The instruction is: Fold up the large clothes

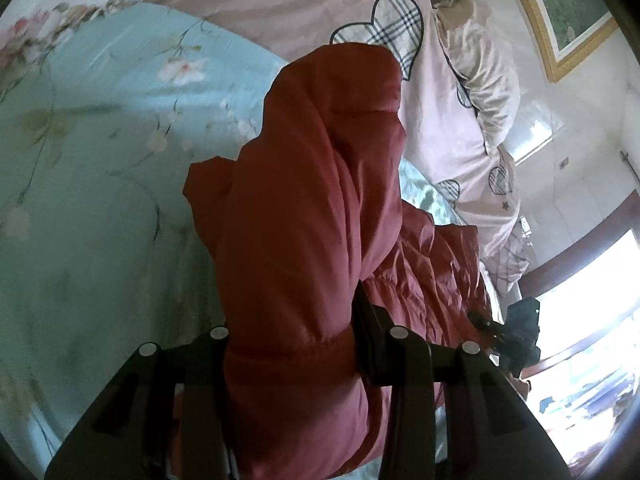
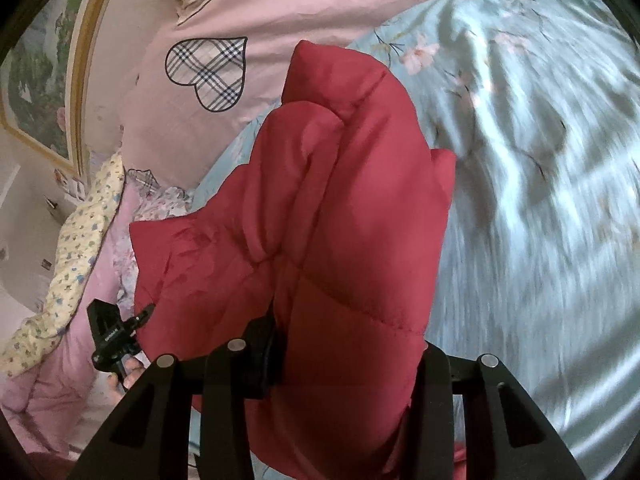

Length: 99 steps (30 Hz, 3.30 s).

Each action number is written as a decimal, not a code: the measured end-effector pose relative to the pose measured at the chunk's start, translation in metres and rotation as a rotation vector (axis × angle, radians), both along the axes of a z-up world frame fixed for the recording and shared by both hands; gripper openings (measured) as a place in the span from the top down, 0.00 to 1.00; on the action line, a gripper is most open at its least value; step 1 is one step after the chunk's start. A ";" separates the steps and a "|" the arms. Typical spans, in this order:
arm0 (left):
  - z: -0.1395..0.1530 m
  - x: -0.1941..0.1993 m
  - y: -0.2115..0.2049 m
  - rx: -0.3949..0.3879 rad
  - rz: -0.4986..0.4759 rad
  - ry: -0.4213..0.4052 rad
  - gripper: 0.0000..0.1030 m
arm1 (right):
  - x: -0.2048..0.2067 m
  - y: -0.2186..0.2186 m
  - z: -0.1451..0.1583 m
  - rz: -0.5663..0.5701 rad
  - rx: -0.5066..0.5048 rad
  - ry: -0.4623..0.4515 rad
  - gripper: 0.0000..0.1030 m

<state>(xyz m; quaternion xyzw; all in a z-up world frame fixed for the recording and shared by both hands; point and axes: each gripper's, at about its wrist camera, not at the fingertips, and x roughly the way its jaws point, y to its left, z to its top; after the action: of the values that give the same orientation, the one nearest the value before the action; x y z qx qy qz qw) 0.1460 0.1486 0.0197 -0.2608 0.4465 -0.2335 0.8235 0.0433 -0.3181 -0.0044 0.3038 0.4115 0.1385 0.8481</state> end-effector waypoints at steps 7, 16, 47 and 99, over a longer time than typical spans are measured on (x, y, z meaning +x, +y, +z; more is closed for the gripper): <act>-0.024 -0.004 0.007 0.024 0.006 0.040 0.65 | -0.008 -0.004 -0.011 -0.011 -0.001 0.003 0.61; -0.043 0.004 0.009 0.039 0.033 0.045 0.63 | 0.001 -0.007 -0.027 -0.025 -0.010 0.010 0.54; 0.005 0.024 0.000 0.309 0.134 -0.065 0.23 | 0.025 -0.002 0.010 -0.095 -0.301 -0.005 0.12; -0.035 0.163 -0.070 0.516 0.097 0.038 0.88 | 0.150 -0.021 -0.008 -0.212 -0.476 0.057 0.84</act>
<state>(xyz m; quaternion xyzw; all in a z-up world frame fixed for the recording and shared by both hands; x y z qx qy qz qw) 0.3090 0.0787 -0.0152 -0.0675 0.4935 -0.0670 0.8645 0.1930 -0.3394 -0.0124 0.1407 0.4219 -0.0605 0.8936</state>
